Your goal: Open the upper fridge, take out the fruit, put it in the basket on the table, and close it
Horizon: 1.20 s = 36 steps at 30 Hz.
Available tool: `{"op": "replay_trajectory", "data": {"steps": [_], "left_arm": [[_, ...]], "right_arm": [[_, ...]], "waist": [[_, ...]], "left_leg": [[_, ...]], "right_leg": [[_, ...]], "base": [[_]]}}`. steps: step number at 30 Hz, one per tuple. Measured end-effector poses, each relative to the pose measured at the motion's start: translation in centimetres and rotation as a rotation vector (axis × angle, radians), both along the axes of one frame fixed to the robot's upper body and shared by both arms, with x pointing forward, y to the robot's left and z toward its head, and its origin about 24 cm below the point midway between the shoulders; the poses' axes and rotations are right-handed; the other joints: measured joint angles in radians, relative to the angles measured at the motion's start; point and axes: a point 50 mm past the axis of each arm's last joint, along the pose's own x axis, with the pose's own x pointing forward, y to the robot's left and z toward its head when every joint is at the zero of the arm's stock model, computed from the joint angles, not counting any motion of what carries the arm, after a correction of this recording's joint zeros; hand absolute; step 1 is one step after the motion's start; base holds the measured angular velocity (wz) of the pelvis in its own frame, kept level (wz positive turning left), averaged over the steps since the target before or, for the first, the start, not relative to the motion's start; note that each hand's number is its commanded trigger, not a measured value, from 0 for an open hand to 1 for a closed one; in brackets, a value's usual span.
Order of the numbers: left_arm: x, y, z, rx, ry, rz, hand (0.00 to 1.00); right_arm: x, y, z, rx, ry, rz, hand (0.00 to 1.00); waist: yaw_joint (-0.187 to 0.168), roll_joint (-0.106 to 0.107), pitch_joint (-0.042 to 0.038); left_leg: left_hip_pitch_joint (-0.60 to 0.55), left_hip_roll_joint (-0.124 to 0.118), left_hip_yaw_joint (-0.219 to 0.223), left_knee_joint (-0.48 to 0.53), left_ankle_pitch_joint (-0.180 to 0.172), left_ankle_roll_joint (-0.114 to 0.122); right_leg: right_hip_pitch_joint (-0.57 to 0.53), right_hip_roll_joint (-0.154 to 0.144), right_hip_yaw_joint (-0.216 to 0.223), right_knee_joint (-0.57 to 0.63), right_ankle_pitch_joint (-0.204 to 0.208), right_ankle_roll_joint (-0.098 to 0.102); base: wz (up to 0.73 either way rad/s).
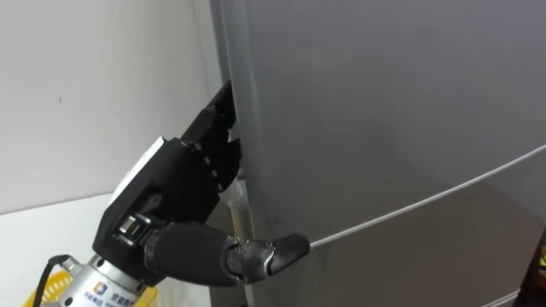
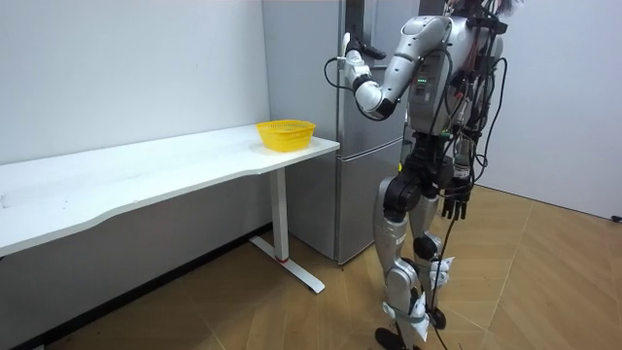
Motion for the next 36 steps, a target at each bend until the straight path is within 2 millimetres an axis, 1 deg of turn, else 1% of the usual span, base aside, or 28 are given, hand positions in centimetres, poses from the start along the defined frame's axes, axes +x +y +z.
{"op": "replay_trajectory", "data": {"steps": [4,7,12,15,20,30,36], "left_arm": [[-0.1,-0.6,-0.3,0.006,0.011,-0.027,0.0],[0.0,-0.6,-0.3,0.006,0.013,-0.028,0.0],[0.4,-1.2,-0.2,0.009,0.012,-0.052,0.0],[0.4,-1.2,-0.2,-0.002,0.016,-0.062,0.0],[0.4,-1.3,-0.1,-0.025,0.021,-0.077,0.0],[0.4,-1.4,-0.1,-0.025,0.019,-0.085,0.0],[0.3,-1.4,-0.1,-0.052,0.027,-0.109,0.0]], "right_arm": [[0.0,0.0,0.0,0.0,0.001,0.006,0.0],[-0.1,0.1,0.0,0.001,0.004,0.011,0.0],[0.2,-0.1,0.0,-0.002,0.005,0.033,0.0],[0.3,-0.4,0.2,-0.011,0.002,0.035,0.0],[0.4,-0.8,0.3,-0.02,0.001,0.038,0.0],[0.4,-0.8,0.3,-0.02,0.004,0.039,0.0],[0.2,-0.8,0.3,-0.01,0.01,0.038,0.0]], "waist": [[0.0,0.002,-0.0007],[-0.002,0.003,-0.0011],[0.0,0.006,-0.0003],[0.0,0.01,0.0011],[0.0,0.018,-0.001],[0.0,0.018,-0.001],[0.0,0.017,-0.0015]], "left_leg": [[0.0,0.0,0.0,0.001,0.0,0.0],[0.0,0.0,0.0,0.001,0.0,0.0],[-0.002,-0.001,-0.001,0.003,0.0,0.0],[-0.002,-0.002,-0.001,0.003,0.0,0.0],[-0.016,-0.003,-0.001,0.006,0.0,0.0],[-0.027,-0.003,0.001,0.019,0.0,0.0],[-0.028,-0.004,0.008,0.019,0.0,0.0]], "right_leg": [[-0.001,0.0,0.0,0.0,0.0,0.0],[0.0,0.0,0.0,-0.001,0.0,0.0],[0.001,-0.002,-0.001,0.0,0.0,0.0],[0.001,-0.003,0.0,0.0,0.001,0.001],[-0.013,-0.004,0.0,0.002,0.002,0.003],[-0.018,-0.005,0.002,0.001,0.005,0.003],[-0.021,-0.005,0.008,0.001,0.006,0.005]], "base": [[0.0],[0.0],[0.01],[0.0],[0.0],[0.0],[-0.01]]}}
